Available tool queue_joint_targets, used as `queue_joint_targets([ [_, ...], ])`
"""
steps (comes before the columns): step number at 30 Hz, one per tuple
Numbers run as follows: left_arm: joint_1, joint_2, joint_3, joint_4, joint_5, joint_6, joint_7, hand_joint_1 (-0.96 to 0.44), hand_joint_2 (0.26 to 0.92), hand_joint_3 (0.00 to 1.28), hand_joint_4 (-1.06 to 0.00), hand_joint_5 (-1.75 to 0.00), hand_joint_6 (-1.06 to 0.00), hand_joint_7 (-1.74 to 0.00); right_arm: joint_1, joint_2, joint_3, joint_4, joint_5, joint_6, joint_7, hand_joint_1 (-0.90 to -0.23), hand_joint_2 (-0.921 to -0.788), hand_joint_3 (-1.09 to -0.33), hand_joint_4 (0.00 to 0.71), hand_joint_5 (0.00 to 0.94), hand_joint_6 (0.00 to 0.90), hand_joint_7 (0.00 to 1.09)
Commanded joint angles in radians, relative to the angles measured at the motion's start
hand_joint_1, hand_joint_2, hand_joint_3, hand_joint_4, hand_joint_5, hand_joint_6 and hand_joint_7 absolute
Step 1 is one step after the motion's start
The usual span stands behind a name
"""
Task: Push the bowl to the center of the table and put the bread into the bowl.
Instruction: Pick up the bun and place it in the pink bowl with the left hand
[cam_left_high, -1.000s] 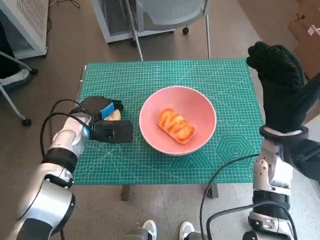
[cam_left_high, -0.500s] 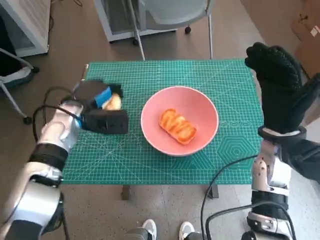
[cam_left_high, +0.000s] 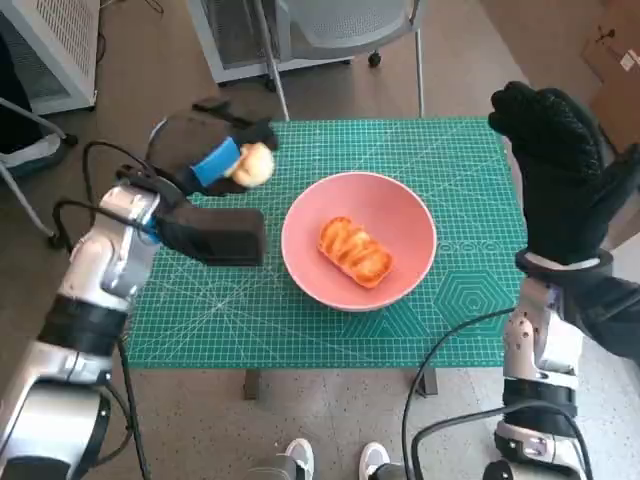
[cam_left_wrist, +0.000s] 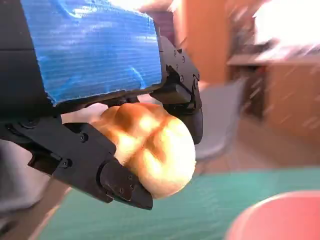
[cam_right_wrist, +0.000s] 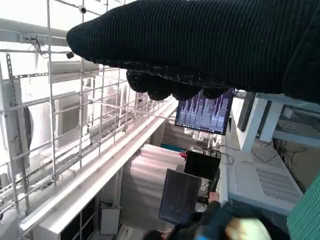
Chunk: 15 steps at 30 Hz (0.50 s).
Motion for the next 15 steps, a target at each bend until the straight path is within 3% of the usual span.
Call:
queue_joint_targets([
  [1, 0.033, -0.063, 0.0, -0.178, -0.061, -0.079, -0.021, 0.0, 0.92, 0.02, -0.73, -1.04, -0.69, -1.17, 0.008, 0.019, 0.009, 0.031, 0.009, 0.002, 0.011, -0.578, -0.921, -0.583, 0.409, 0.004, 0.462, 0.01],
  [9, 0.001, -0.128, -0.062, -0.143, -0.061, -0.13, -0.114, 0.0, 0.92, 0.06, -0.69, -1.09, -0.63, -1.23, 0.013, 0.021, 0.011, 0.029, 0.012, -0.001, 0.017, -0.576, -0.921, -0.584, 0.409, 0.003, 0.458, 0.0],
  [15, -0.038, -0.176, -0.1, -0.027, -0.031, -0.168, -0.123, 0.0, 0.921, 0.06, -0.7, -1.1, -0.64, -1.21, 0.024, 0.018, 0.008, 0.017, 0.013, -0.001, 0.02, -0.575, -0.921, -0.585, 0.41, 0.003, 0.456, 0.0],
])
